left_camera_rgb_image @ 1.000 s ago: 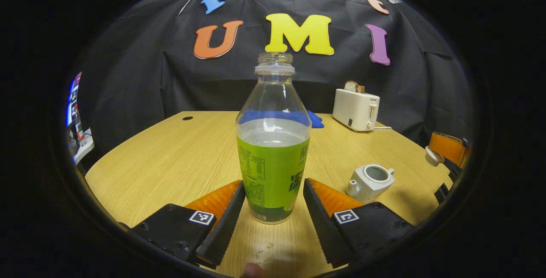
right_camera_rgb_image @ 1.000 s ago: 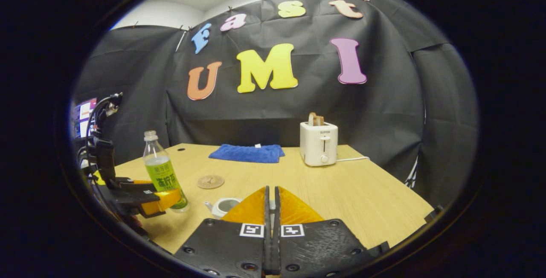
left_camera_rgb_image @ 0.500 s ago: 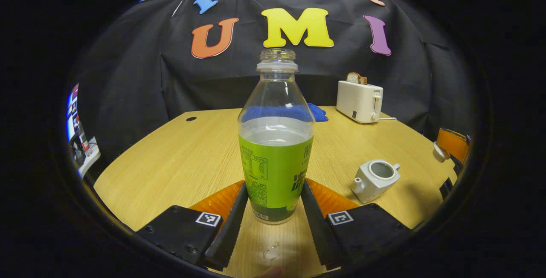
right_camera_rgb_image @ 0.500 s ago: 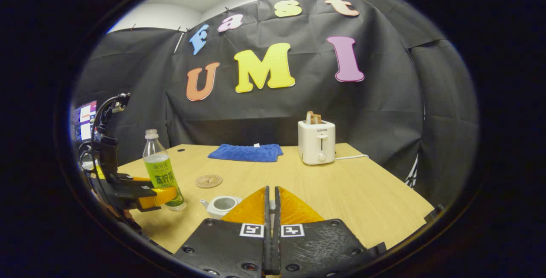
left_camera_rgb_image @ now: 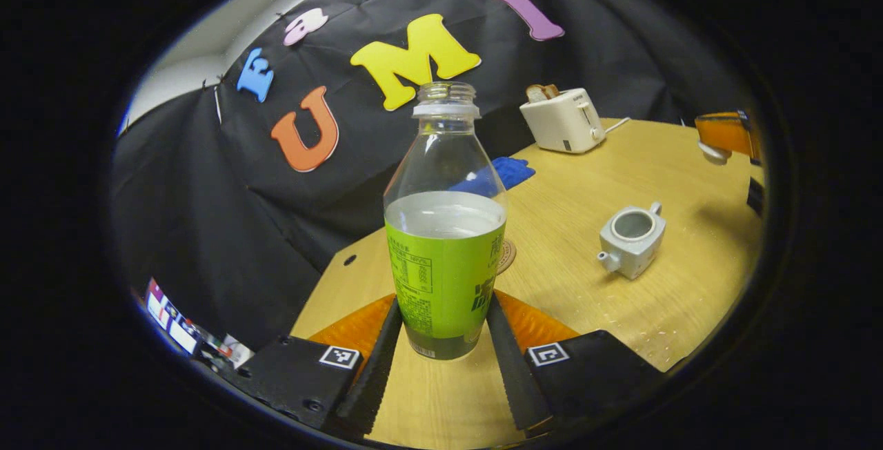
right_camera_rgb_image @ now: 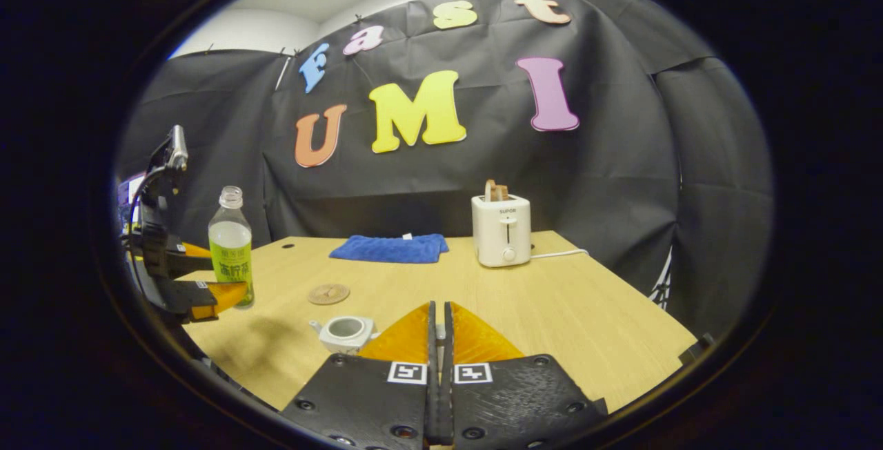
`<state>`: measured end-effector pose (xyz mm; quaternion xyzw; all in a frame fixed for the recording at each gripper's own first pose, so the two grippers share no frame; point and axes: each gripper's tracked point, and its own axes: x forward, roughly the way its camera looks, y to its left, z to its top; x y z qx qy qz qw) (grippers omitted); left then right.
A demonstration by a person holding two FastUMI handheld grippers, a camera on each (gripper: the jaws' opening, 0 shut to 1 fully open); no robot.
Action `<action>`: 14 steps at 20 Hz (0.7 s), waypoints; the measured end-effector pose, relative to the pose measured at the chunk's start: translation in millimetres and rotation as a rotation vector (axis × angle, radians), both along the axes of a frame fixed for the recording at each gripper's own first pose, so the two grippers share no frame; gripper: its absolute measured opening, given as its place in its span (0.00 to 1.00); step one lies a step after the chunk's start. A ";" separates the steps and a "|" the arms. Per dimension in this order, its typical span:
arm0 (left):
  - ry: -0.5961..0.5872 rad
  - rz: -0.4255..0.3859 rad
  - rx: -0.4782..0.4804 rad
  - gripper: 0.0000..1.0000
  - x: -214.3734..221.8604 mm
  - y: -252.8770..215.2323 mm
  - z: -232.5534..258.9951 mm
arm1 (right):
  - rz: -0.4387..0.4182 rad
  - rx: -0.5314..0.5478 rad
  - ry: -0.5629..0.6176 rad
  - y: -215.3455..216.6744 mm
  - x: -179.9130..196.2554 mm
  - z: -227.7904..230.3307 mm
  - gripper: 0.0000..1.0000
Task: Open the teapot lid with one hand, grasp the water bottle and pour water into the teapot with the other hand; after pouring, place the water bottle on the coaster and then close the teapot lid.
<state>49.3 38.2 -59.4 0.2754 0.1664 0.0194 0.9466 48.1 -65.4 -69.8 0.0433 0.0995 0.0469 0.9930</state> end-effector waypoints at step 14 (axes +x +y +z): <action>0.064 -0.115 0.589 0.72 10.7 -6.8 5.5 | -0.009 0.010 0.006 -23.7 -4.1 -8.6 0.00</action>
